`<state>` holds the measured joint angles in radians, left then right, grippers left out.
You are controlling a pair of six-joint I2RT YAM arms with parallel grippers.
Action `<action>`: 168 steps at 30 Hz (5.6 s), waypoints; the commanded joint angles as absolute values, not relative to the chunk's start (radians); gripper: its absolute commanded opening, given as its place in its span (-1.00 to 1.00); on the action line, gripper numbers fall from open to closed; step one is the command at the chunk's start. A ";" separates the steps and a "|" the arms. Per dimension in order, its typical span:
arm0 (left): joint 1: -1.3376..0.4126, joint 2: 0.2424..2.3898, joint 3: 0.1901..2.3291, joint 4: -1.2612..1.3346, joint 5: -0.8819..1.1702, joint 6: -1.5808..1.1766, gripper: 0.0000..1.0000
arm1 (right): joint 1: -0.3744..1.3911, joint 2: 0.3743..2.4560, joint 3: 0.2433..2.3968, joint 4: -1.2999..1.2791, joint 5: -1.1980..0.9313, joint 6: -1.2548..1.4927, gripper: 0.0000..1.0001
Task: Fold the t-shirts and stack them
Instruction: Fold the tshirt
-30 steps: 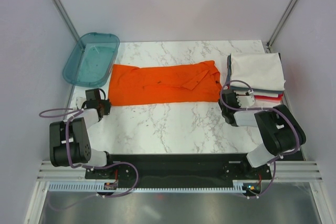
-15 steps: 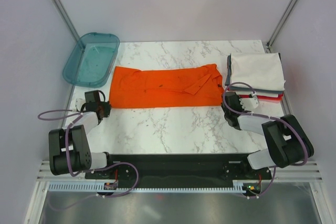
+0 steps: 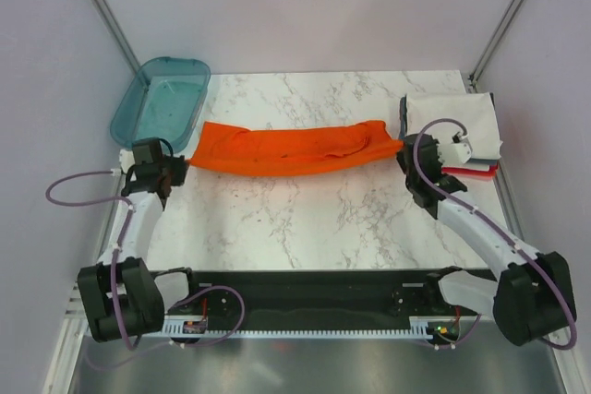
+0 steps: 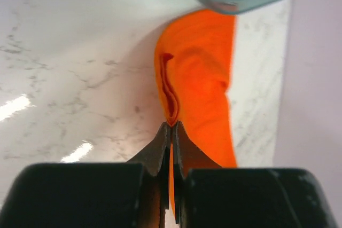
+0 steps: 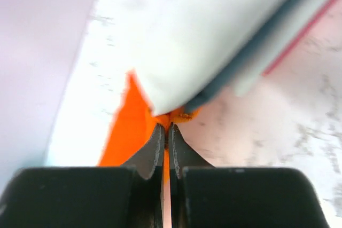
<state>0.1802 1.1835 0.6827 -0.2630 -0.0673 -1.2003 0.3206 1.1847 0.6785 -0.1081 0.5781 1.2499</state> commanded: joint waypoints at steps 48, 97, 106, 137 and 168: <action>0.209 1.745 2.065 -0.382 0.192 -1.203 -0.95 | 0.003 1.727 2.018 -0.123 -0.066 1.126 -1.00; 0.212 1.160 0.532 0.009 0.107 -1.026 -0.95 | -0.032 1.316 0.674 0.114 -0.222 1.017 -1.00; 0.216 1.040 0.382 -0.052 0.037 -0.988 -0.95 | -0.008 1.091 0.486 -0.058 -0.124 0.974 -1.00; 0.222 0.722 0.474 -0.485 -0.068 -0.865 0.08 | -0.008 0.669 0.423 -0.315 0.089 0.860 0.04; -0.216 1.718 1.264 -0.189 -0.221 -0.385 0.36 | 0.261 1.998 1.604 -0.219 0.258 0.471 -0.08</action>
<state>-0.2146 1.6665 1.1744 -0.1864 -0.1856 -0.4969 0.2844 1.9186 1.4830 -0.1772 0.2050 0.5282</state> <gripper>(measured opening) 0.683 0.453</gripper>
